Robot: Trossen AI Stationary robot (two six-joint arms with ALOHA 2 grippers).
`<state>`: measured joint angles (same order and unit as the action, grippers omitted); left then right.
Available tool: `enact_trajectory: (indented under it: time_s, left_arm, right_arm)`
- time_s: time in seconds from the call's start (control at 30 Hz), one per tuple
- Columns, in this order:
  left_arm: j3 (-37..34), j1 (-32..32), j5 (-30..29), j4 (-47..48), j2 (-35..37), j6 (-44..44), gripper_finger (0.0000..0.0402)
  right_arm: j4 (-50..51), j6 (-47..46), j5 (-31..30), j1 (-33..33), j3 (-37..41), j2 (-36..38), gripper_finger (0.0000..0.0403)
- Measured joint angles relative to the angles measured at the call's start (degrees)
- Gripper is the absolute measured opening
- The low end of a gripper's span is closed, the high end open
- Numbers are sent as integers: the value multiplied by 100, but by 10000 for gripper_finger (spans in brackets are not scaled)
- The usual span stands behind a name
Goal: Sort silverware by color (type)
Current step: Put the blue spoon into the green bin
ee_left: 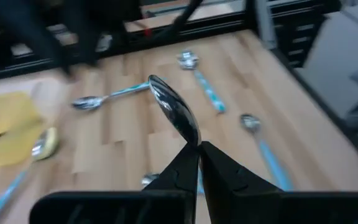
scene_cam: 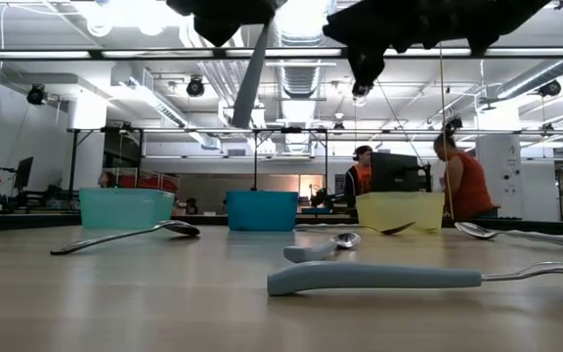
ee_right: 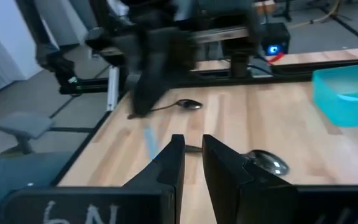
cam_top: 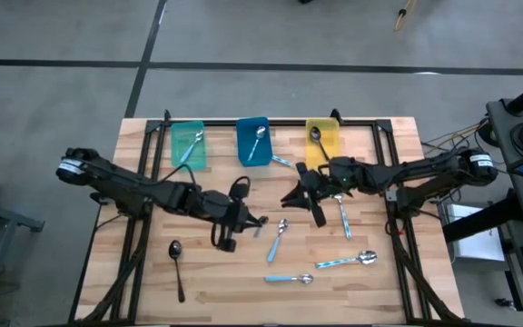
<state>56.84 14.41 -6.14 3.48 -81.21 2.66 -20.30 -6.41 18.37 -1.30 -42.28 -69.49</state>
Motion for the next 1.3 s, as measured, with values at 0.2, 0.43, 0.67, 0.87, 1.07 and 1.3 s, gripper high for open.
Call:
enact_trajectory:
  time_s: [0.2, 0.43, 0.67, 0.87, 1.07, 1.3]
  left_arm:
    - [0, -59, -281, -6, -2, -13, 0]
    - [0, -100, -296, -59, -2, -37, 0]
    - [0, -100, -295, -80, -2, -63, 0]
    - [0, -100, -295, -98, -2, -80, 0]
    - [0, -100, -298, -98, -2, -130, 0]
    - [0, -102, -546, -99, -2, -192, 0]
  right_arm:
    - [-281, -221, -68, 282, 0, -1, 48]
    - [-357, -211, -342, 440, 0, 1, 48]
    - [-167, 175, -808, 586, 0, -142, 47]
    - [-44, 338, -1181, 584, -2, -280, 42]
    - [34, -456, -1106, 592, -4, -282, 105]
    - [-828, -551, -1099, 592, -4, -619, 188]
